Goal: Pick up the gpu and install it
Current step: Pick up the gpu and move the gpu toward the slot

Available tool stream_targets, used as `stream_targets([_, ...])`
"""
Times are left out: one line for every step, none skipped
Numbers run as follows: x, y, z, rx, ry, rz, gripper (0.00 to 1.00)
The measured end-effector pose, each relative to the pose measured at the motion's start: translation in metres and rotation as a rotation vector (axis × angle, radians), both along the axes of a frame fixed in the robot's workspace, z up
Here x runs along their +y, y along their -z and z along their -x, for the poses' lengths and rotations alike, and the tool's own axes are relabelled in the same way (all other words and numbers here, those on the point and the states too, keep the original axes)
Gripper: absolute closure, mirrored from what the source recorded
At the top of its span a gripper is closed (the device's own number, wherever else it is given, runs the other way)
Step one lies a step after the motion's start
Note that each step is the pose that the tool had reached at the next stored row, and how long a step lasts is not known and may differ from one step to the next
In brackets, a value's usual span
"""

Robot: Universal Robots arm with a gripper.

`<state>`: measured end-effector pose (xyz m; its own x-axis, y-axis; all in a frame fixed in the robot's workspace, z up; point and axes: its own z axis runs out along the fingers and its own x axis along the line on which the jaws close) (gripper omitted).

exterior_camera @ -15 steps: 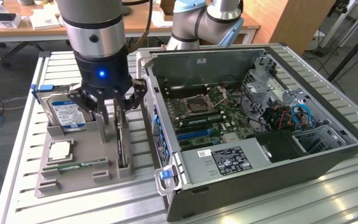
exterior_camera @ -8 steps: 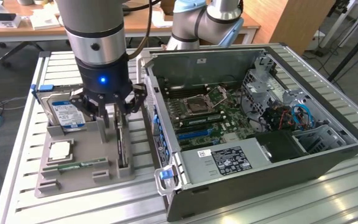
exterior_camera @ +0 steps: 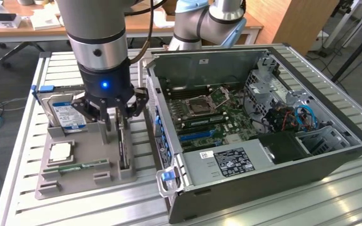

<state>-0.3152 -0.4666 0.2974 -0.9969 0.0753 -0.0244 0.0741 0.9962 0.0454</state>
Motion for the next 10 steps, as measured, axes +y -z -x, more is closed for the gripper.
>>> stream_targets([0.0, 0.0008, 0.0, 0.0001, 0.0, 0.0, 0.59])
stream_targets([0.0, 0.0009, 0.0, 0.0001, 0.0, 0.0001, 0.59])
stream_targets([0.0, 0.0009, 0.0, 0.0002, 0.0, 0.0001, 0.59])
stream_targets([0.0, 0.0009, 0.0, 0.0001, 0.0, 0.0001, 0.59])
stream_targets([0.0, 0.001, -0.0001, 0.0, 0.0, 0.0, 0.59])
stream_targets([0.0001, 0.0012, -0.0007, -0.0001, 0.0, -0.0002, 0.59])
stream_targets([0.0, 0.0012, -0.0015, -0.0001, 0.001, -0.0001, 0.59])
stream_targets([-0.0001, 0.0012, -0.0024, 0.0001, 0.001, -0.0001, 0.59])
stream_targets([-0.0002, 0.0013, -0.0033, 0.0, 0.001, 0.0, 0.59])
stream_targets([-0.0002, 0.0014, -0.004, 0.0, 0.002, 0.0, 0.59])
